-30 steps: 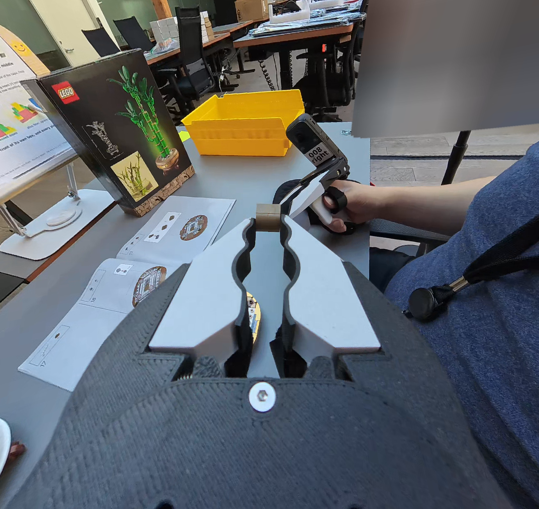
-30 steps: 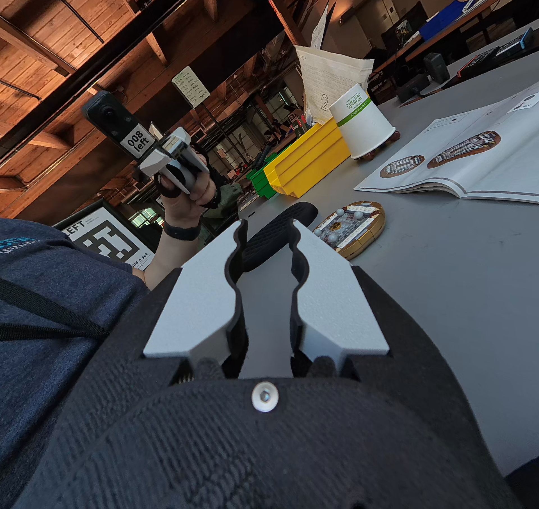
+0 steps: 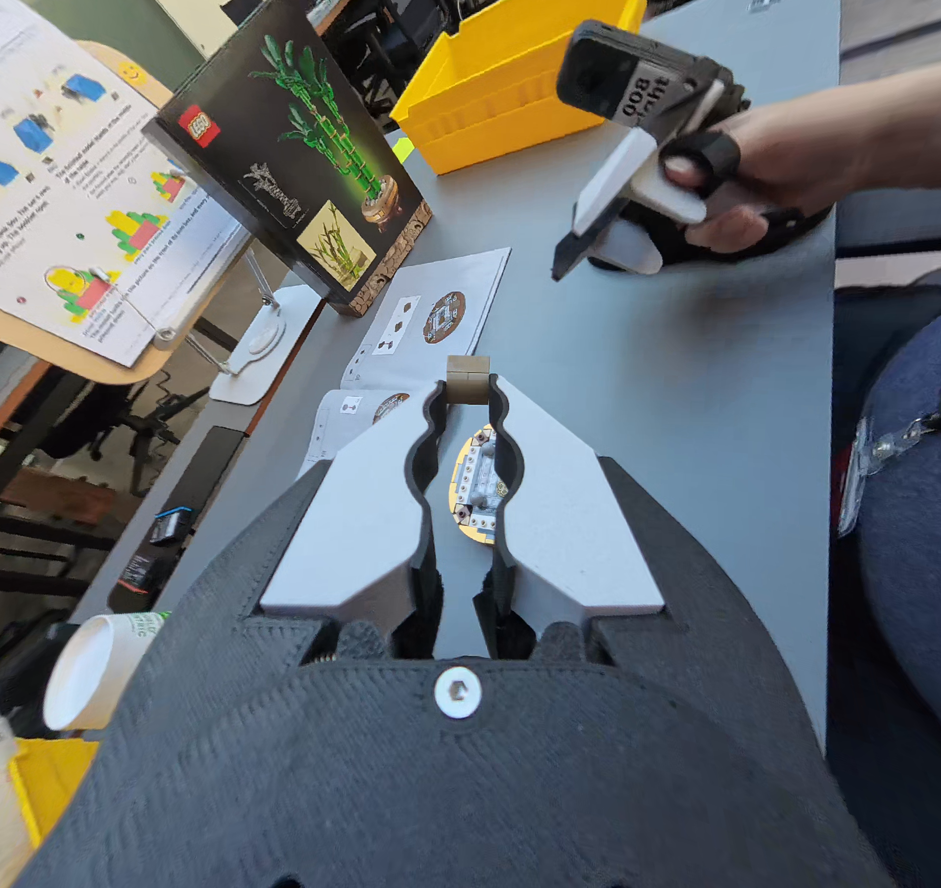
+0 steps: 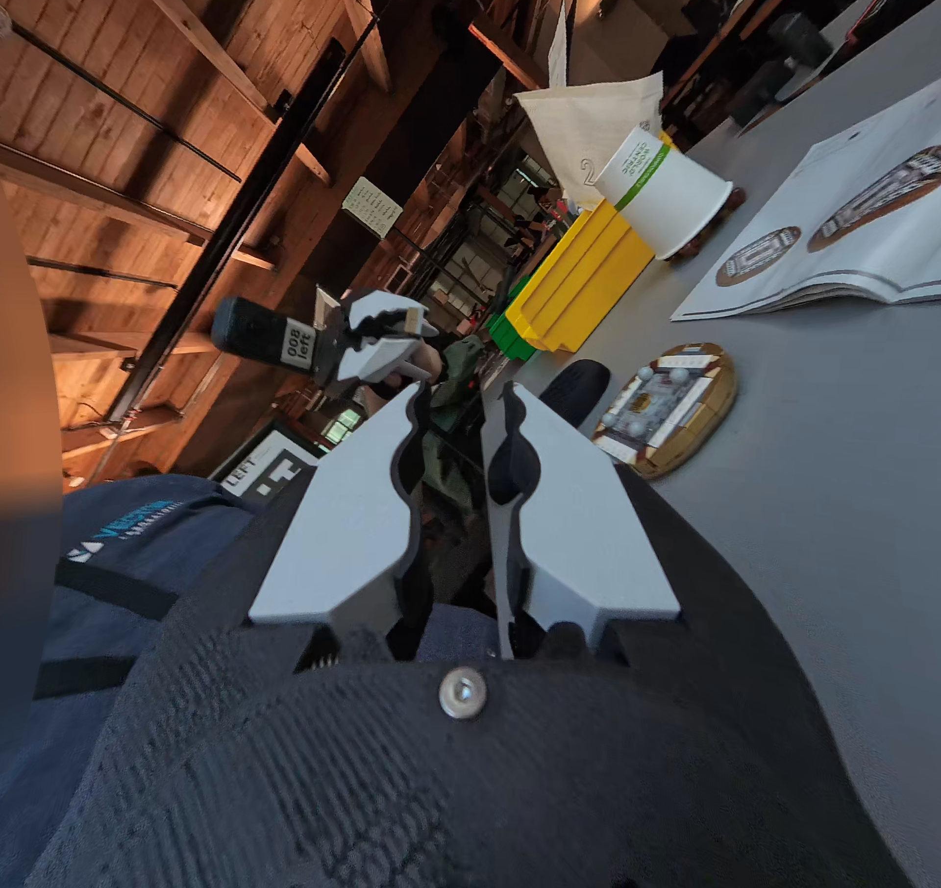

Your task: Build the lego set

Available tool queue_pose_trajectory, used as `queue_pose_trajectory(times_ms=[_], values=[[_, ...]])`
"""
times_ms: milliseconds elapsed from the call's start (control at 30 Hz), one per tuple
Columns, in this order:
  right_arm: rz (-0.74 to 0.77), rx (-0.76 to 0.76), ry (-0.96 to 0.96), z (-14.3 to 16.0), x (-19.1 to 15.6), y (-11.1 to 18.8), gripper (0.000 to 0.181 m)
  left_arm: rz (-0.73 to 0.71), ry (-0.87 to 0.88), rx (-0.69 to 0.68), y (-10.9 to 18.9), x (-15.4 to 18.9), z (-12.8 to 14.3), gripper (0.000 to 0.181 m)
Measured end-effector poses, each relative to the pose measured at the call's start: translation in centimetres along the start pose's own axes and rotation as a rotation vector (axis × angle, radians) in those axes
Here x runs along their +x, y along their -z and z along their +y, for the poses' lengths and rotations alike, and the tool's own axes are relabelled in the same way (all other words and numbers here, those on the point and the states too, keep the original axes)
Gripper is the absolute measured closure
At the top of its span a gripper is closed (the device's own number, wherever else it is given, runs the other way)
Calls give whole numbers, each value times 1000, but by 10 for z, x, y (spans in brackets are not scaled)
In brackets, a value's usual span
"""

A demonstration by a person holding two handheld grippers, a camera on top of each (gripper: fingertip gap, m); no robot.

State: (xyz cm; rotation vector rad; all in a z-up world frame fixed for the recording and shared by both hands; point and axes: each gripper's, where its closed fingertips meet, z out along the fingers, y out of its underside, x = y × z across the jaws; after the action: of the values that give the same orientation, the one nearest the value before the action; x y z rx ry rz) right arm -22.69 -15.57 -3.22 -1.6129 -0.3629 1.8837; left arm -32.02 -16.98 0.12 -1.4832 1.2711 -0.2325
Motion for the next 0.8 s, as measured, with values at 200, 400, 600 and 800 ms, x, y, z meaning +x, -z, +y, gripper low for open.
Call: queue_pose_trajectory(times_ms=[200, 400, 600, 800], values=[[78, -166, 61, 15, -2, -60, 145, 12, -160, -104, -28, 30, 6, 167], [-76, -295, -98, 42, -16, -75, 173, 39, -146, -114, -29, 42, 11, 167], [-109, -294, -51, 46, -23, -69, 166, 63, -125, -65, -29, 50, 6, 167], [-97, -331, -31, 57, -20, -60, 171, 118, -87, -38, -34, 61, 5, 167]])
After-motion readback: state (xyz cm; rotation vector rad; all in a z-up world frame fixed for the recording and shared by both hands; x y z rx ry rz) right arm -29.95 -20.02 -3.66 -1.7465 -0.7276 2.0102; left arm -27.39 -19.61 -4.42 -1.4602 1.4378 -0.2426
